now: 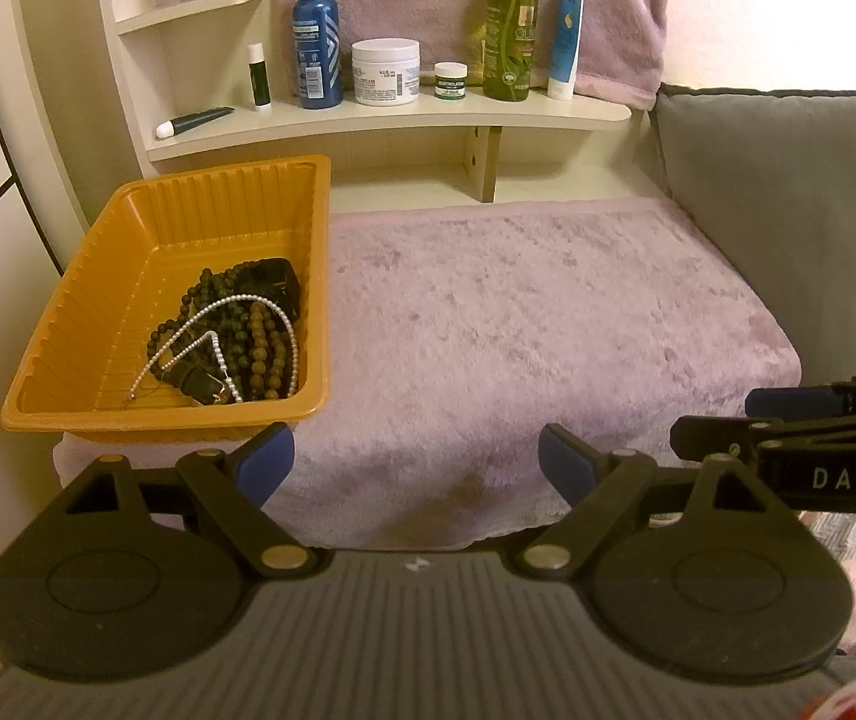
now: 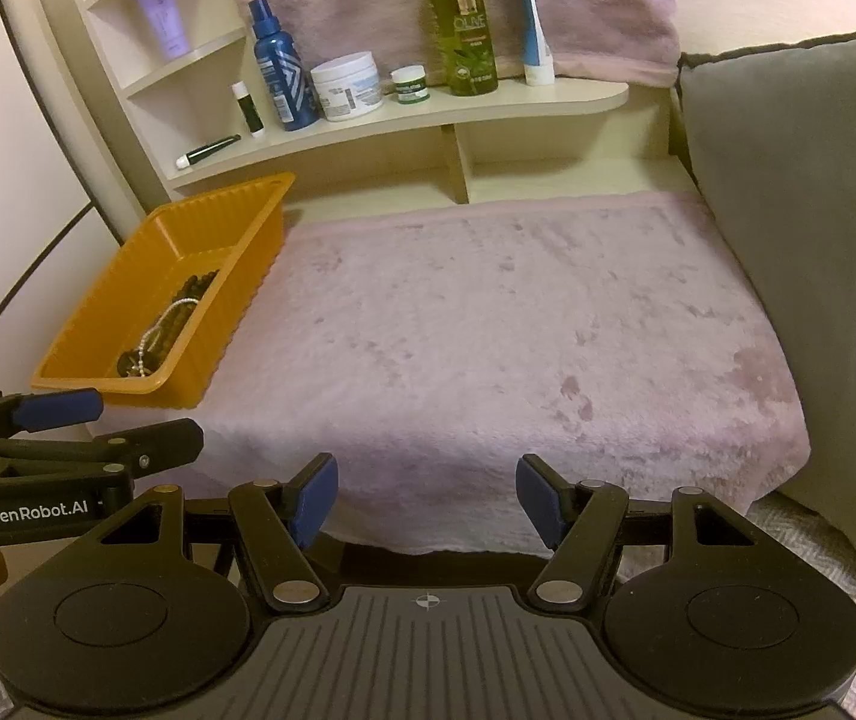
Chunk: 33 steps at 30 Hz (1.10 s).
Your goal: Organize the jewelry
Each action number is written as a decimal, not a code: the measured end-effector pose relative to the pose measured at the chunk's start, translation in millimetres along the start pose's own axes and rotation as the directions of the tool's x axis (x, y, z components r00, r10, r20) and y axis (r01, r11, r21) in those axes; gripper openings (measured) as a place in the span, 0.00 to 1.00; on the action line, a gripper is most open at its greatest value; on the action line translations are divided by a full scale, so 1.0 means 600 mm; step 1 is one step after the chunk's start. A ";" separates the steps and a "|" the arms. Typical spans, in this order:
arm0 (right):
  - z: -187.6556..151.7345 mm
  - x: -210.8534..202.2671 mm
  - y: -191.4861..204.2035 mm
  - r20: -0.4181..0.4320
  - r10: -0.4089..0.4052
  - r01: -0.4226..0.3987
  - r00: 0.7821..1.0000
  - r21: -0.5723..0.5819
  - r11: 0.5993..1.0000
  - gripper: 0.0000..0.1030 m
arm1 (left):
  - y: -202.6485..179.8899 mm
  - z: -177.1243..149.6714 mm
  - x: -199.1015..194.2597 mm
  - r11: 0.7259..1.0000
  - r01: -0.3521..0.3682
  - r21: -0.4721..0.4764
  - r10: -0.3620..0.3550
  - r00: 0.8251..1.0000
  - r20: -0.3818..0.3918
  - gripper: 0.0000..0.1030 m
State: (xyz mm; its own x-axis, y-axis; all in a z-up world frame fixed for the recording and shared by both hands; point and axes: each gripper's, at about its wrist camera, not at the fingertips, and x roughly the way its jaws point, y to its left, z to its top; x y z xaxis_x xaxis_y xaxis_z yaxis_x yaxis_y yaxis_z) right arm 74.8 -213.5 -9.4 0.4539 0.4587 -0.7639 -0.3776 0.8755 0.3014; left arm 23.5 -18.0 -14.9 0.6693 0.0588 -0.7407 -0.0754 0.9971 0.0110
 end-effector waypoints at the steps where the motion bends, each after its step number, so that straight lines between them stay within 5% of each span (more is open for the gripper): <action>1: 0.000 0.000 0.000 0.001 0.000 0.000 1.000 0.000 1.000 0.64 | 0.000 0.000 0.000 1.000 0.000 0.000 0.000 1.000 0.001 0.85; 33: 0.006 0.003 0.005 -0.004 0.009 -0.009 1.000 -0.020 1.000 0.64 | 0.004 0.006 -0.005 1.000 0.002 -0.004 -0.002 1.000 0.008 0.85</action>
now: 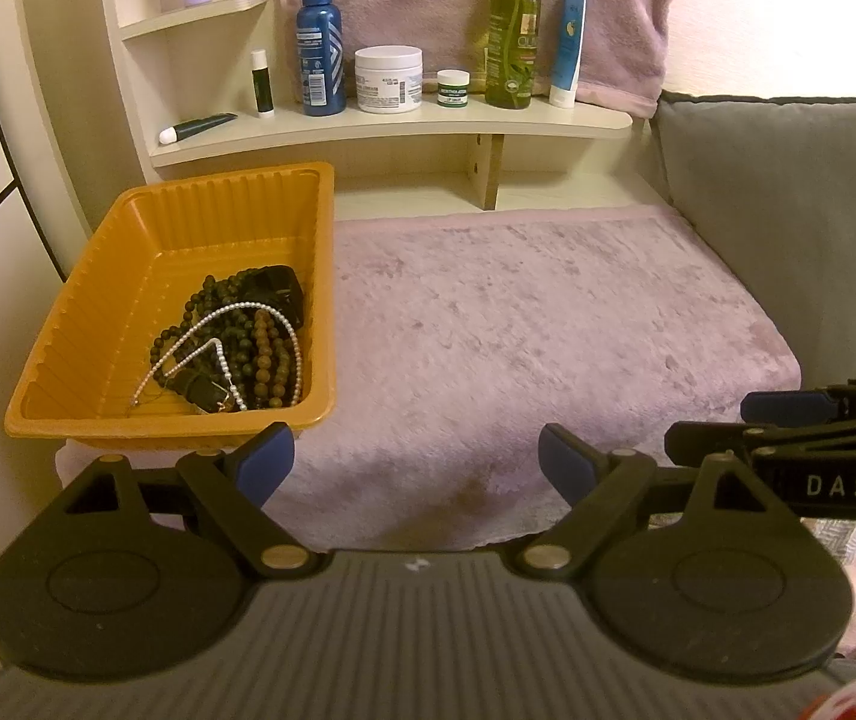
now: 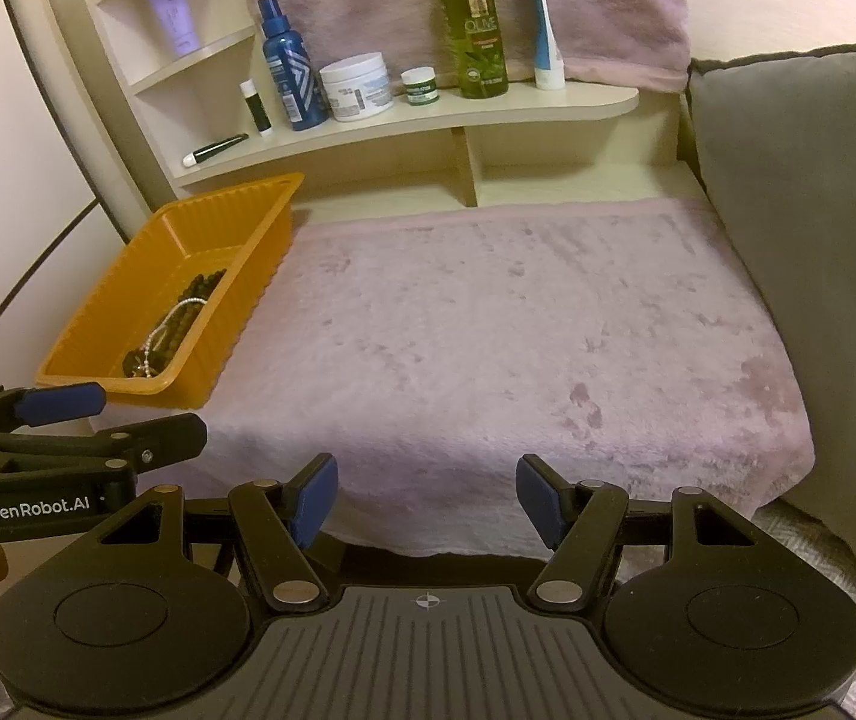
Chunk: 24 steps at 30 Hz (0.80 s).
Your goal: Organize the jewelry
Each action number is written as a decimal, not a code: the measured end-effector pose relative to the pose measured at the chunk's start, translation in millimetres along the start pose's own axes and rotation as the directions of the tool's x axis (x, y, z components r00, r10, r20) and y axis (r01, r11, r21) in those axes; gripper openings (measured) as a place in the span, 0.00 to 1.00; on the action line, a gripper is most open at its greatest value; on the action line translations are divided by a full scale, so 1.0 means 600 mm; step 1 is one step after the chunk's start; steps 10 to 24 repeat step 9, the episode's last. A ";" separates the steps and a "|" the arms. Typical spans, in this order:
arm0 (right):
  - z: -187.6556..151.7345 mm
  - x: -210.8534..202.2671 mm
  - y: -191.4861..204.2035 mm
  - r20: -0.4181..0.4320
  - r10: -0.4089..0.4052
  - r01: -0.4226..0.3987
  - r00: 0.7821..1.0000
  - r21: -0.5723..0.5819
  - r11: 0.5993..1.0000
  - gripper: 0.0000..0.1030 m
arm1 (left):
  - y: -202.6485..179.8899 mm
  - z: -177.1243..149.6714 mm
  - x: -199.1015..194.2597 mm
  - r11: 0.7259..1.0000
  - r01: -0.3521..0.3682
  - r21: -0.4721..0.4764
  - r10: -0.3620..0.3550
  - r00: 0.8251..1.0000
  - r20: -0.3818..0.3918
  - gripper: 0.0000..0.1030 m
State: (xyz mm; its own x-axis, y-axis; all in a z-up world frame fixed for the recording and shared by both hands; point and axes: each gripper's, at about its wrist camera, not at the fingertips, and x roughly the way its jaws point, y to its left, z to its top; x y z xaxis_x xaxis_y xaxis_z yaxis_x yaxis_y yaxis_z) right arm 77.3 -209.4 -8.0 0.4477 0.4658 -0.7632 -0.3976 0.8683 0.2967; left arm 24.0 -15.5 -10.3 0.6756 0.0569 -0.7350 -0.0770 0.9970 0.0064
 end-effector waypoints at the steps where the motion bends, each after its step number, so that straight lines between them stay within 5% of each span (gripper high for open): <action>1: 0.000 0.000 -0.001 0.000 0.001 -0.001 1.000 -0.002 1.000 0.64 | 0.000 0.000 0.000 1.000 0.000 0.000 0.000 1.000 0.001 0.85; 24: 0.001 0.000 -0.002 0.000 0.002 -0.002 1.000 -0.002 1.000 0.64 | 0.001 0.000 0.000 1.000 0.002 -0.001 -0.002 1.000 0.005 0.85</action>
